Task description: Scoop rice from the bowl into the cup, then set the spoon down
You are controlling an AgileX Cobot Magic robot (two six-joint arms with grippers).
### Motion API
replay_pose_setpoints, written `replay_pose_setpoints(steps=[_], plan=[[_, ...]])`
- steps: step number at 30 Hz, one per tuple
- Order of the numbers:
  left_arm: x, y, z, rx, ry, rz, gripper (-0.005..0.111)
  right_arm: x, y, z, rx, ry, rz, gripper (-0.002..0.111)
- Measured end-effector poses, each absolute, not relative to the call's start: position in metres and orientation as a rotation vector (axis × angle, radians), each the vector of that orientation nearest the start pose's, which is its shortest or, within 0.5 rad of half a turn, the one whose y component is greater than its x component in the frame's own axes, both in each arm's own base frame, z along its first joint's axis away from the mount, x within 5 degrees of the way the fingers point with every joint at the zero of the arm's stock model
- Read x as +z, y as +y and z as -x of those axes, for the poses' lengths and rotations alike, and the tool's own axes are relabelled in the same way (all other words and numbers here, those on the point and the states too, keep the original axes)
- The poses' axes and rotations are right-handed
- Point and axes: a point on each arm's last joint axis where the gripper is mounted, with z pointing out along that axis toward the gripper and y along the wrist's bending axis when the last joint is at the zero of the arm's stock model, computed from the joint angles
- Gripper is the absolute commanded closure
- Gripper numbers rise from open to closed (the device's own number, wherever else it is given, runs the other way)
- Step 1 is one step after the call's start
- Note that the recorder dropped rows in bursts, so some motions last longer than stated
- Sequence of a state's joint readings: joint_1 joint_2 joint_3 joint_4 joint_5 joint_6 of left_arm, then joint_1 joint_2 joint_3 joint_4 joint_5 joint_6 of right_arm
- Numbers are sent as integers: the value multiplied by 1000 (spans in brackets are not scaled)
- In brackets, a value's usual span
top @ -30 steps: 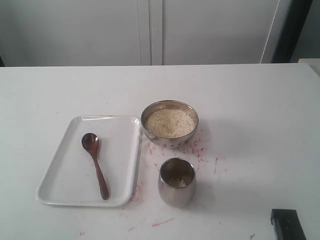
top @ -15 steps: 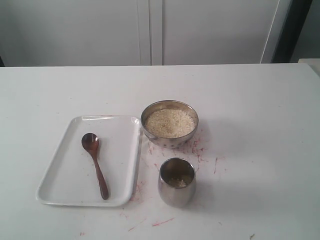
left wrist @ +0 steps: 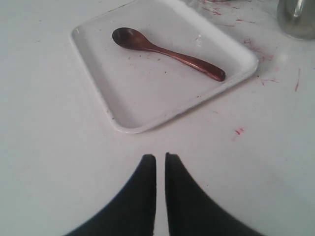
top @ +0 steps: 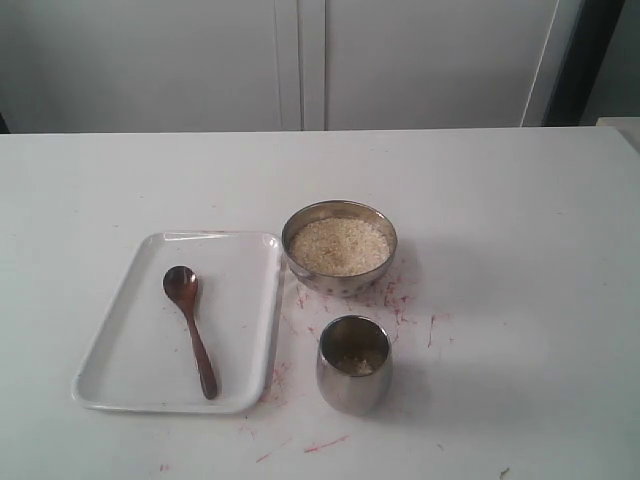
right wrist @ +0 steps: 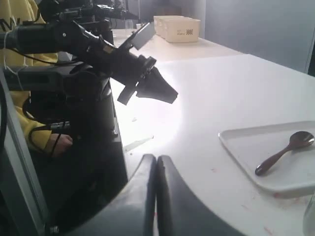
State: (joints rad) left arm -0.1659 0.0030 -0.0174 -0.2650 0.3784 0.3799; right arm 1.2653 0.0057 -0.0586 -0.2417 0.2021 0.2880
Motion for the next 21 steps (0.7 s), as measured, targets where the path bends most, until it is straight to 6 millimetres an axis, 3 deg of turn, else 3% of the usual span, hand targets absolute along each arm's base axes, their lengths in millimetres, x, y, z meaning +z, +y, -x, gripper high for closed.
replay_pose_setpoints(steps=[4,12,21], plan=[[186,-17,-50,-112,1804,-340,92,200,52,-21,949,1456,970,108],[186,-17,-50,-112,1804,-340,92,199,53,-21,957,1458,966,108],[186,-17,-50,-112,1804,-340,92,194,52,-21,1055,1621,864,108]])
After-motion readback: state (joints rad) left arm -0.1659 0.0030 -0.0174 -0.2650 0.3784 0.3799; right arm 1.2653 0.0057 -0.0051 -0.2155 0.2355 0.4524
